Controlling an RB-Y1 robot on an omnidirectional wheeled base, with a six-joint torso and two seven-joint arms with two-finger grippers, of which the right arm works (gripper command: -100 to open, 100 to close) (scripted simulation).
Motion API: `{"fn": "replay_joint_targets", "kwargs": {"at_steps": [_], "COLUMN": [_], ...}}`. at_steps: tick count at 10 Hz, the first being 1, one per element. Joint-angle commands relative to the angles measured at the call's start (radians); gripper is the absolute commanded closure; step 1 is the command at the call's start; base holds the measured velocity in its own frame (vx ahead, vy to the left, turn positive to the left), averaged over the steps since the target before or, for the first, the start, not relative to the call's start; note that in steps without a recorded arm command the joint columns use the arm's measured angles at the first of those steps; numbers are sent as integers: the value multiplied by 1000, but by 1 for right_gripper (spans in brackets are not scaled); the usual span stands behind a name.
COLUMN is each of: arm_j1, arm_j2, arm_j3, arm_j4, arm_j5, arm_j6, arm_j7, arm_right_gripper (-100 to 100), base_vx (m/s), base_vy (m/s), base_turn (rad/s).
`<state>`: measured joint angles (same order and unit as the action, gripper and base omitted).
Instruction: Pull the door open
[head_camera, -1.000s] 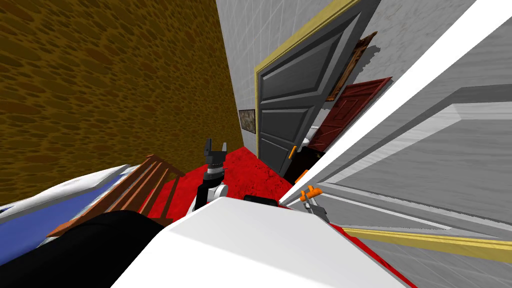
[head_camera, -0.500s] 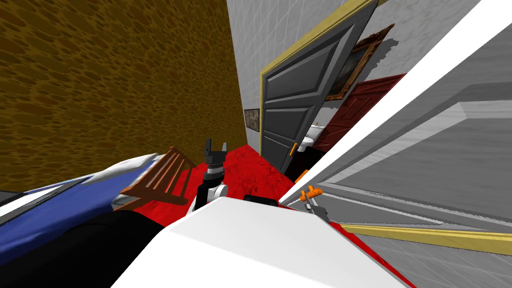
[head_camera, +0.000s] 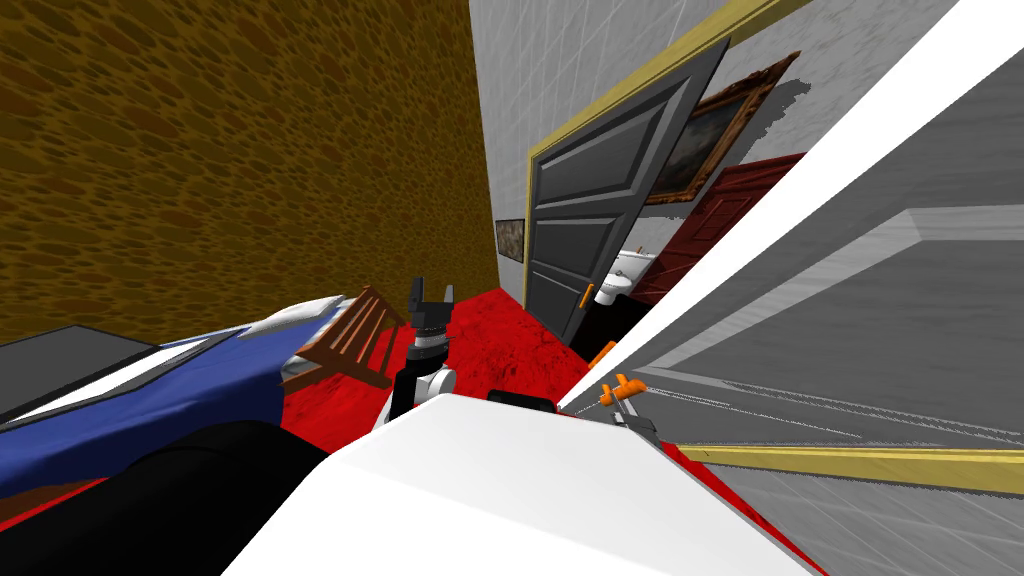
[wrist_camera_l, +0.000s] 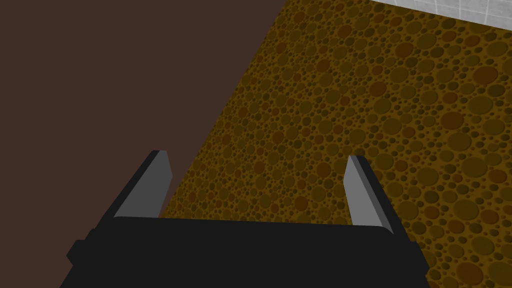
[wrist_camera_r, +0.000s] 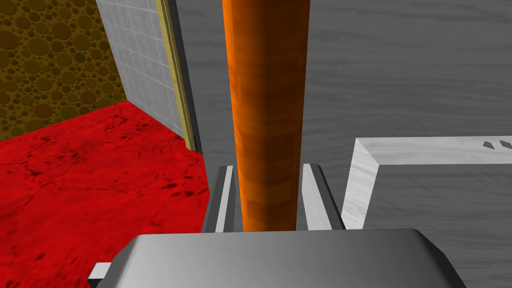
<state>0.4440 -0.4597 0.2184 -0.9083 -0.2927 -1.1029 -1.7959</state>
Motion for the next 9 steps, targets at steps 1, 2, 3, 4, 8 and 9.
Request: {"fn": "replay_joint_targets", "kwargs": {"at_steps": [1,2,3,4,8,9], "arm_j1": [3,6,9,12,21,23], "arm_j2": [-6,-11,-16,-22,-38,-41], "arm_j3": [5,8,11,15,25,28], "arm_j4": [15,27,40,53,91,99], "arm_j5": [5,9,13,17,29,32], "arm_j6": [-29,-49,-69,-91,-153,-165], "arm_j7": [-11,-18,-26,-34,-58,-63], "arm_right_gripper": [100,100,100,100,100,100], "base_vx": [-177,-151,-157,-191,-167,-177], "base_vy": [-37,-41,-47,-37,-39,-12], "base_turn": [151,140,138,152,115,75]}}
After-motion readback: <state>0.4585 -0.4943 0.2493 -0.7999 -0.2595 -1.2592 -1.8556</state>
